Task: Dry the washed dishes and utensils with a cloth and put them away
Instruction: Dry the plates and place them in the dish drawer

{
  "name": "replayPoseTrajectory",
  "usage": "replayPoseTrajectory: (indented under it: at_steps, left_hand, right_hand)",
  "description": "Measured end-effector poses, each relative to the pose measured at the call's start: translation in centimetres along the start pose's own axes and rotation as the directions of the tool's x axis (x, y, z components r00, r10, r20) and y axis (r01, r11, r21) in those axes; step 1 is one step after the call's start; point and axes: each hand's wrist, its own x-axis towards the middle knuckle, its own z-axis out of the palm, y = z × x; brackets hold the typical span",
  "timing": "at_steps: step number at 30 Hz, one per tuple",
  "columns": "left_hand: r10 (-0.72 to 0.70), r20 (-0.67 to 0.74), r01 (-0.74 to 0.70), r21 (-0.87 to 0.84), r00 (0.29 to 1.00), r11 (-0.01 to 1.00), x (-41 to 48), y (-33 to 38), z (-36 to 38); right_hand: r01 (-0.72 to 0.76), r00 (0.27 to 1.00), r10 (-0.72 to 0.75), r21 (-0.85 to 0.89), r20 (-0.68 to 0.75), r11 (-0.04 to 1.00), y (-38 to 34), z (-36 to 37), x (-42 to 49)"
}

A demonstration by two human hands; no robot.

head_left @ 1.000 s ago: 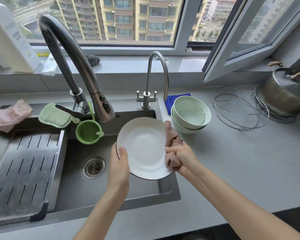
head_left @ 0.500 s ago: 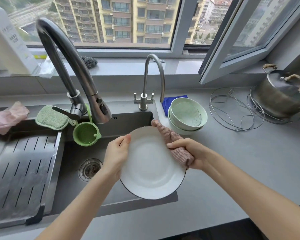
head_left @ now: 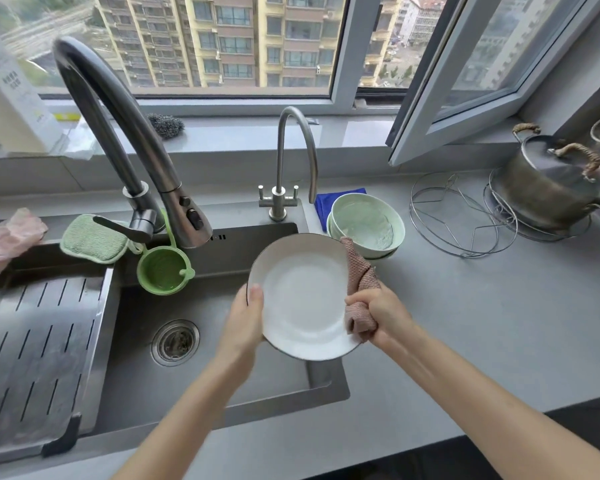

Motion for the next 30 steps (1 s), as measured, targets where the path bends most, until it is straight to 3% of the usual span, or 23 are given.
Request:
replayPoseTrajectory:
  at_steps: [3,5,7,10,13,17,19,20,21,22,24,25,27,30]
  left_hand:
    - [0.025,0.275,-0.048,0.079,0.961,0.996,1.1,3.5,-1.7]
    - [0.011,0.296,-0.057,0.146,0.955,0.988,1.3,4.9,-1.4]
    - [0.087,0.186,-0.125,0.207,0.979,0.970,1.1,5.1,-0.8]
    - [0.089,0.013,-0.090,0.153,0.996,0.984,0.9,4.7,0.1]
    - [0.069,-0.195,-0.050,0.102,0.978,0.994,1.2,3.4,1.2]
    - [-0.019,-0.429,0.002,-0.042,0.903,0.999,0.9,1.6,3.6]
    - [-0.030,-0.423,0.003,-0.064,0.905,0.998,1.3,1.2,3.3]
    - [-0.011,-0.400,-0.001,-0.029,0.917,1.000,1.7,1.0,2.7]
    - [0.014,-0.358,-0.010,0.013,0.934,1.000,2.0,1.2,1.9]
    - [0.043,-0.310,-0.028,0.053,0.950,0.998,2.3,1.5,1.1]
    - [0.054,-0.224,-0.028,0.118,0.973,0.993,2.6,2.3,-0.2]
    - [0.044,-0.181,-0.018,0.145,0.983,0.989,2.6,2.7,-0.5]
    - [0.016,-0.081,-0.004,0.142,0.997,0.990,2.0,3.4,-0.5]
    - [0.061,-0.026,-0.057,0.140,0.998,0.988,0.8,4.2,1.1]
  right_hand:
    - [0.038,0.979,0.011,-0.238,0.201,0.970,-1.9,-0.8,-0.2]
    - [0.037,0.966,0.047,-0.315,0.255,0.948,-2.8,-0.3,-0.2]
    - [-0.016,0.961,0.089,-0.270,0.260,0.963,-3.2,0.0,-0.1]
    - [-0.153,0.956,0.174,-0.107,0.236,0.982,-1.9,-0.7,0.6]
    - [-0.220,0.975,0.218,0.047,0.042,0.974,0.5,-0.2,0.8]
    - [-0.098,0.980,0.148,0.331,-0.130,0.939,2.5,2.2,0.2]
    - [-0.031,0.986,0.059,0.176,-0.156,0.984,2.6,1.8,-1.0]
    - [0.029,0.989,-0.032,-0.026,-0.146,0.999,2.4,1.1,-1.8]
    - [0.109,0.980,-0.149,-0.265,-0.136,0.958,2.0,0.2,-2.5]
    - [0.187,0.955,-0.276,-0.502,-0.109,0.845,1.4,-0.6,-3.2]
    - [0.276,0.889,-0.456,-0.848,0.046,0.453,0.0,-1.7,-3.9]
    - [0.296,0.871,-0.470,-0.918,0.145,0.265,-0.2,-1.7,-3.8]
    - [0.330,0.878,-0.372,-0.944,0.300,0.018,-0.3,-0.8,-2.7]
    - [0.439,0.829,-0.303,-0.883,0.469,-0.167,1.4,1.8,-0.1]
